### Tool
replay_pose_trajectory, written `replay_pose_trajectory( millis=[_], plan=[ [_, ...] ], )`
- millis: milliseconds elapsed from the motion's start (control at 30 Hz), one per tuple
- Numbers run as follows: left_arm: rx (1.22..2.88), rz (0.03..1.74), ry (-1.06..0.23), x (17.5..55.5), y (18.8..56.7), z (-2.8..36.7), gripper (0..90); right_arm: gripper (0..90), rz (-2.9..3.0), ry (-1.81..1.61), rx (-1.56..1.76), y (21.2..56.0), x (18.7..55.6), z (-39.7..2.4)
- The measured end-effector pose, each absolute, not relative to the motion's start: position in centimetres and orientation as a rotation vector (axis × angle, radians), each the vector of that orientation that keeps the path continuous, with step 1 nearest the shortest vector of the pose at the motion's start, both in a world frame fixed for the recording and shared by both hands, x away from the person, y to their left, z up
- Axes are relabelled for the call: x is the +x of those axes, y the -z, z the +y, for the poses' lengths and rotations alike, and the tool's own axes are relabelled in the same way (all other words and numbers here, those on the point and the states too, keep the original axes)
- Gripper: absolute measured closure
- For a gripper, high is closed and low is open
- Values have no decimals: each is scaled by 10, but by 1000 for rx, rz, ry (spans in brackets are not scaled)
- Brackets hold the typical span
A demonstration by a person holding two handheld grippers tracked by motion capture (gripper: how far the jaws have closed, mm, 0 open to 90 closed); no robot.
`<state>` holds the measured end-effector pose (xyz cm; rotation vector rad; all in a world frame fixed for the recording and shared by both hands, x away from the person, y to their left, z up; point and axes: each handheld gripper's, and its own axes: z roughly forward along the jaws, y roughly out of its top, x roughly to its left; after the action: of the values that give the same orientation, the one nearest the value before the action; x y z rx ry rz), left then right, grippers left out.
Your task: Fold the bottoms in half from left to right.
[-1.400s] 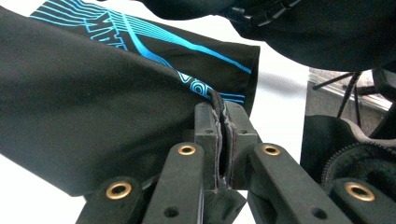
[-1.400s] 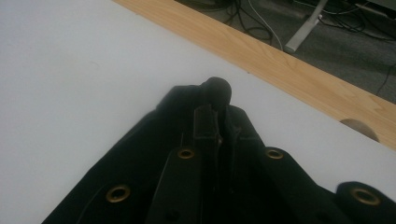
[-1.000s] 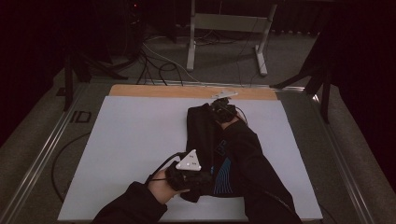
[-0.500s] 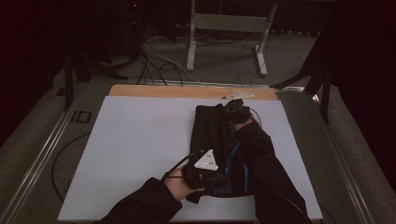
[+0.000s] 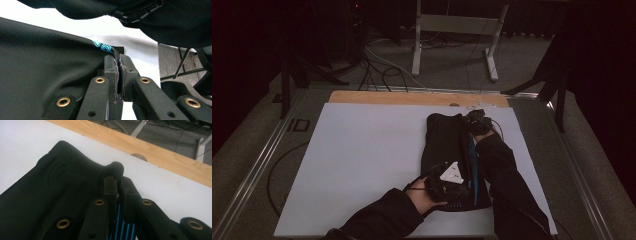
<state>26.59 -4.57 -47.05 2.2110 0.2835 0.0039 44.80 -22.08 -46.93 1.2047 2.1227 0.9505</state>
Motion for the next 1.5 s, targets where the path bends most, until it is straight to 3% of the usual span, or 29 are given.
replay_pose_trajectory(
  millis=[1267, 1367, 1500],
  plan=[
    [2220, 325, 47, 280, 497, -100, 865, 826, 2116, -884, 1270, 508, 464, -247],
    [2218, 323, 57, 281, 498, -104, 865, 778, 2105, -883, 1285, 509, 463, -249],
    [2226, 317, 71, 280, 500, -111, 864, 601, 2119, -914, 1275, 507, 461, -252]
  ],
)
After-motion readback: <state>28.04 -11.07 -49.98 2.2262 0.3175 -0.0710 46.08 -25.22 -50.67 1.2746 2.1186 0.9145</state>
